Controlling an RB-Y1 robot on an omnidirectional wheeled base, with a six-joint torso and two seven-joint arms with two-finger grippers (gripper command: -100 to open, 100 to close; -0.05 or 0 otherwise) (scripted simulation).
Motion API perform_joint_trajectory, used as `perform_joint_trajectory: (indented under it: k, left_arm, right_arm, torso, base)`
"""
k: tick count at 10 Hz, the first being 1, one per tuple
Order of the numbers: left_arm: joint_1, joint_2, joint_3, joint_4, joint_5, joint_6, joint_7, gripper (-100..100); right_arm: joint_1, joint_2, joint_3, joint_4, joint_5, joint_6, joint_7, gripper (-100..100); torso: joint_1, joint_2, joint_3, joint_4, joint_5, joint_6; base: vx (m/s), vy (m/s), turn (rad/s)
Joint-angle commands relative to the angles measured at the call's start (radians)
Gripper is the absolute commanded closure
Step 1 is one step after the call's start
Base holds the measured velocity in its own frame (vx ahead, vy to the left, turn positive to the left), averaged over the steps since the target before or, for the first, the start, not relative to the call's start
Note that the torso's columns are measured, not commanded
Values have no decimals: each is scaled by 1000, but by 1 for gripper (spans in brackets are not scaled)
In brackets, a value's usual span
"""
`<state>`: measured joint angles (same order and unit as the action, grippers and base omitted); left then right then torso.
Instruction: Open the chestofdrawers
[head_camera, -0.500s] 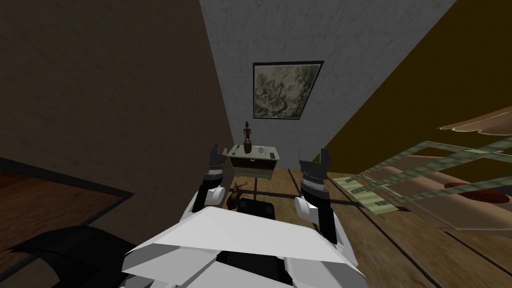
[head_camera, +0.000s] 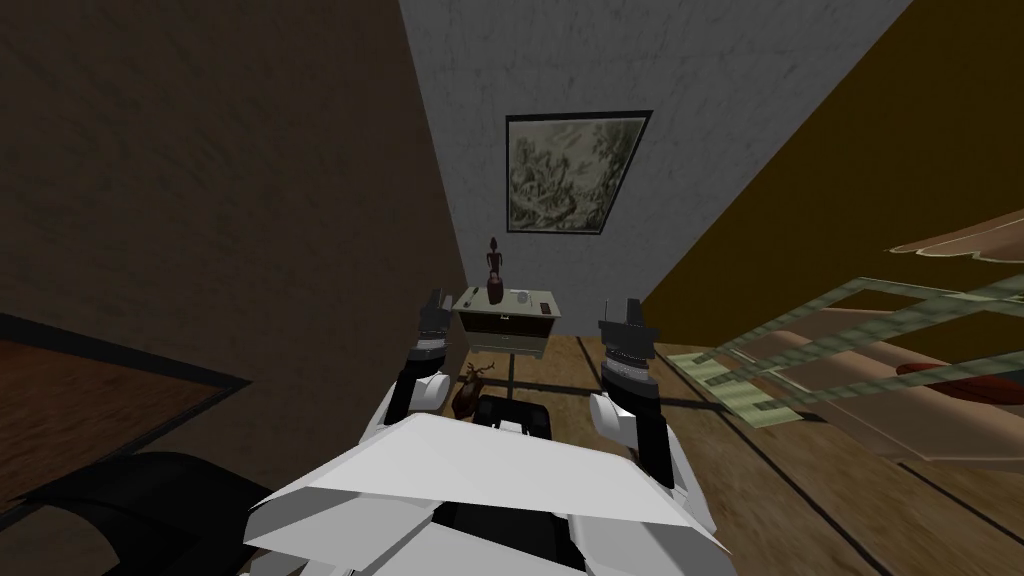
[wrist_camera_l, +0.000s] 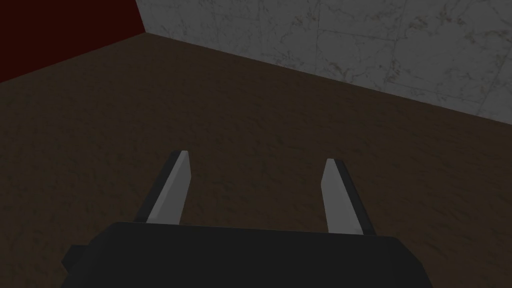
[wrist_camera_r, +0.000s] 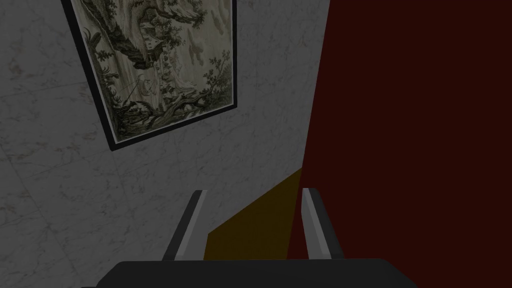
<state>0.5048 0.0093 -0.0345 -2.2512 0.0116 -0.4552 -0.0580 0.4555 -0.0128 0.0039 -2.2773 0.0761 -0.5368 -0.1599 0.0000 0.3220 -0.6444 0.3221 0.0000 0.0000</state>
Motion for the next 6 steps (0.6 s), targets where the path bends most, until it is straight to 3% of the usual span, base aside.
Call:
perform_joint_trajectory:
  k: [1,4,5,6]
  left_arm:
    - [0,0,0,0,0,0,0,0]
    - [0,0,0,0,0,0,0,0]
    - [-8,39,-1,29,0,-14,0,-100]
    - [-12,56,-2,47,1,-23,1,-100]
  right_arm:
    - [0,0,0,0,0,0,0,0]
    - [0,0,0,0,0,0,0,0]
    - [0,0,0,0,0,0,0,0]
    - [0,0,0,0,0,0,0,0]
  torso:
    - [0,74,-147,74,0,0]
    - [0,296,-590,295,0,0]
    - [0,369,-738,369,0,0]
    - [0,402,-807,402,0,0]
  base:
    - [0,0,0]
    - [0,0,0]
    - [24,-9,13]
    - [42,-13,14]
